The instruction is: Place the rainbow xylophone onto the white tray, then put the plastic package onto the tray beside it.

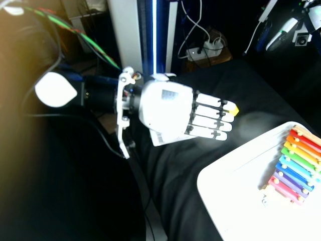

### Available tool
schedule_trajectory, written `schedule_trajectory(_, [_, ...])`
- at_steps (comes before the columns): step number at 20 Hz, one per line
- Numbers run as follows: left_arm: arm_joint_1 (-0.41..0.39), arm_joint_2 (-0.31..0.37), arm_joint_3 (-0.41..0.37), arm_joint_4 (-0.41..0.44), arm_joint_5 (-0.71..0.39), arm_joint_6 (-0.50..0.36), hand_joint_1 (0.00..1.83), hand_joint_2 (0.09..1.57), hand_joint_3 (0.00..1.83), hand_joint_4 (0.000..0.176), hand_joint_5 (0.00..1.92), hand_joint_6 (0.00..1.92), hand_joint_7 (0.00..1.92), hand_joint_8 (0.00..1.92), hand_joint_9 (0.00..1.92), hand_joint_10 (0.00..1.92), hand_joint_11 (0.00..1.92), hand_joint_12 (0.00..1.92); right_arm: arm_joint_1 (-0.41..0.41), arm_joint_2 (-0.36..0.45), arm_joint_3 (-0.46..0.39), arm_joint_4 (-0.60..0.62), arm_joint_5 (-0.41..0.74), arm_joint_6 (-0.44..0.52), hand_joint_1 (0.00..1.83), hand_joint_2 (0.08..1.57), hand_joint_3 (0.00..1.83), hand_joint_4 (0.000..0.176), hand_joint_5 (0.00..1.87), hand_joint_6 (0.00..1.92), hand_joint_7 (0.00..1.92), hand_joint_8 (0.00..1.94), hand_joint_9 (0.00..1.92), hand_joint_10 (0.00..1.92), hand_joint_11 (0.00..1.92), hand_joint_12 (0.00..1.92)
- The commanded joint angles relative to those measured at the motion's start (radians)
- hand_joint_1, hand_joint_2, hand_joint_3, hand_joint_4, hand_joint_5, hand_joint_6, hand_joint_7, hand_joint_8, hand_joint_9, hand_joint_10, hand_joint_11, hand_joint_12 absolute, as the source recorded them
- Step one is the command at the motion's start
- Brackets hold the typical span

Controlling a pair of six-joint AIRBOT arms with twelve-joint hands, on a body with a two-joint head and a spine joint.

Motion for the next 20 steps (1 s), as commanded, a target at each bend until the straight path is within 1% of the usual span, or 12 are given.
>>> schedule_trajectory(1, [-0.005,0.001,0.004,-0.029,-0.126,-0.003,0.72,0.66,0.00,0.054,0.00,0.00,0.04,0.00,0.13,0.00,0.19,0.07,0.013,-0.001,0.002,0.062,0.085,0.007,0.67,0.62,0.00,0.012,0.09,0.01,0.12,0.00,0.12,0.01,0.17,0.06])
schedule_trajectory(2, [-0.004,-0.001,0.005,-0.032,-0.131,-0.003,0.73,0.66,0.00,0.040,0.01,0.00,0.05,0.01,0.15,0.01,0.21,0.08,0.013,-0.001,0.003,0.062,0.085,0.007,0.68,0.62,0.00,0.005,0.09,0.01,0.13,0.01,0.12,0.01,0.18,0.06])
schedule_trajectory(5, [-0.006,-0.021,0.023,-0.045,-0.161,-0.003,0.75,0.64,0.00,0.039,0.03,0.01,0.07,0.01,0.19,0.02,0.23,0.09,0.013,-0.012,0.010,0.062,0.085,0.007,0.70,0.61,0.00,0.004,0.09,0.00,0.14,0.01,0.12,0.00,0.17,0.05])
schedule_trajectory(6, [-0.010,-0.027,0.032,-0.050,-0.170,-0.003,0.77,0.65,0.00,0.014,0.05,0.01,0.10,0.02,0.21,0.02,0.26,0.10,0.013,-0.020,0.014,0.062,0.085,0.007,0.68,0.61,0.00,0.017,0.09,0.00,0.12,0.00,0.10,0.00,0.16,0.05])
schedule_trajectory(9, [-0.025,-0.036,0.053,-0.064,-0.182,-0.003,0.83,0.66,0.00,0.022,0.04,0.00,0.08,0.00,0.19,0.01,0.22,0.08,0.013,-0.029,0.020,0.062,0.085,0.007,0.68,0.61,0.00,0.008,0.09,0.00,0.12,0.00,0.10,0.00,0.17,0.05])
schedule_trajectory(10, [-0.035,-0.041,0.062,-0.064,-0.181,-0.003,0.83,0.66,0.00,0.045,0.03,0.00,0.08,0.00,0.19,0.01,0.21,0.08,0.013,-0.032,0.022,0.062,0.085,0.007,0.68,0.60,0.00,0.000,0.09,0.00,0.12,0.00,0.11,0.01,0.18,0.05])
schedule_trajectory(14, [-0.128,-0.071,0.105,-0.030,-0.109,-0.003,0.84,0.67,0.00,0.049,0.03,0.00,0.07,0.00,0.17,0.00,0.19,0.07,0.013,-0.041,0.029,0.062,0.085,0.007,0.68,0.60,0.00,0.000,0.08,0.00,0.13,0.01,0.11,0.01,0.18,0.05])
schedule_trajectory(15, [-0.162,-0.081,0.118,-0.012,-0.079,-0.003,0.81,0.67,0.00,0.032,0.02,0.00,0.05,0.00,0.14,0.00,0.17,0.06,0.013,-0.041,0.029,0.062,0.085,0.007,0.67,0.60,0.00,0.000,0.09,0.01,0.13,0.01,0.12,0.01,0.19,0.06])
schedule_trajectory(16, [-0.205,-0.095,0.136,0.013,-0.037,-0.003,0.82,0.65,0.00,0.044,0.03,0.01,0.07,0.01,0.14,0.00,0.16,0.05,0.013,-0.041,0.029,0.062,0.085,0.007,0.65,0.60,0.00,0.000,0.10,0.01,0.14,0.01,0.14,0.02,0.22,0.07])
schedule_trajectory(17, [-0.239,-0.106,0.150,0.030,-0.006,-0.003,0.82,0.65,0.00,0.044,0.03,0.01,0.07,0.01,0.14,0.00,0.16,0.05,0.013,-0.041,0.029,0.062,0.085,0.007,0.65,0.60,0.00,0.000,0.10,0.01,0.14,0.01,0.14,0.02,0.22,0.07])
schedule_trajectory(18, [-0.298,-0.127,0.173,0.057,0.041,-0.003,0.82,0.64,0.00,0.090,0.03,0.00,0.06,0.00,0.12,0.00,0.13,0.04,0.013,-0.041,0.028,0.062,0.085,0.007,0.66,0.59,0.00,0.000,0.10,0.01,0.13,0.00,0.13,0.01,0.21,0.06])
schedule_trajectory(20, [-0.382,-0.159,0.209,0.098,0.115,-0.003,0.87,0.62,0.00,0.111,0.05,0.00,0.11,0.00,0.16,0.01,0.17,0.05,0.013,-0.041,0.028,0.063,0.085,0.007,0.67,0.60,0.00,0.000,0.09,0.00,0.13,0.00,0.12,0.00,0.20,0.06])
